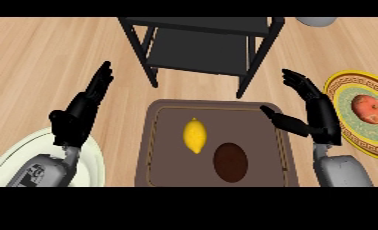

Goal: Pick the cupcake from the tray and place it in the tiered shelf

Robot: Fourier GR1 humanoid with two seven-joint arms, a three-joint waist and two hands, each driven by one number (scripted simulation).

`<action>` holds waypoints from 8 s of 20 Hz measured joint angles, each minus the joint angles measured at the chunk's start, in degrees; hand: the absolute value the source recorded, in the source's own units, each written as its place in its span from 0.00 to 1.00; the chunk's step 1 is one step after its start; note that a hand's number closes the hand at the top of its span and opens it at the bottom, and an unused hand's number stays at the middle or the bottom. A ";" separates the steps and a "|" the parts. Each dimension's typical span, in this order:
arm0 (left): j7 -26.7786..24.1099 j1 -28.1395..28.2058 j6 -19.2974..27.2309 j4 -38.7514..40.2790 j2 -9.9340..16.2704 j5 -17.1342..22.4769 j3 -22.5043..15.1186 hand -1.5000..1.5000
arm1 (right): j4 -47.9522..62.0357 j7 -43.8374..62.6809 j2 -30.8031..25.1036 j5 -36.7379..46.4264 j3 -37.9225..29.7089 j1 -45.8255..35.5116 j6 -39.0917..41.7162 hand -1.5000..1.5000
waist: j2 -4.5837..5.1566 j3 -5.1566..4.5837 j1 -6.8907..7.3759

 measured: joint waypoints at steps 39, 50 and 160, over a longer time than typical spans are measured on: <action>-1.92 -0.82 -4.73 6.85 -9.22 -7.92 4.64 0.50 | -44.78 53.48 -12.85 17.71 23.33 0.25 32.99 0.00 | -0.45 -0.16 0.88; -0.99 0.94 -8.57 4.64 -10.96 -11.24 8.74 0.50 | -45.80 55.52 -4.39 28.91 27.48 2.73 34.51 0.00 | -0.43 -0.13 0.91; 1.04 -2.79 -18.85 7.50 -22.32 -23.20 17.59 0.50 | -1.85 78.95 12.37 73.00 27.89 -51.17 -2.30 1.00 | -1.18 -0.48 5.29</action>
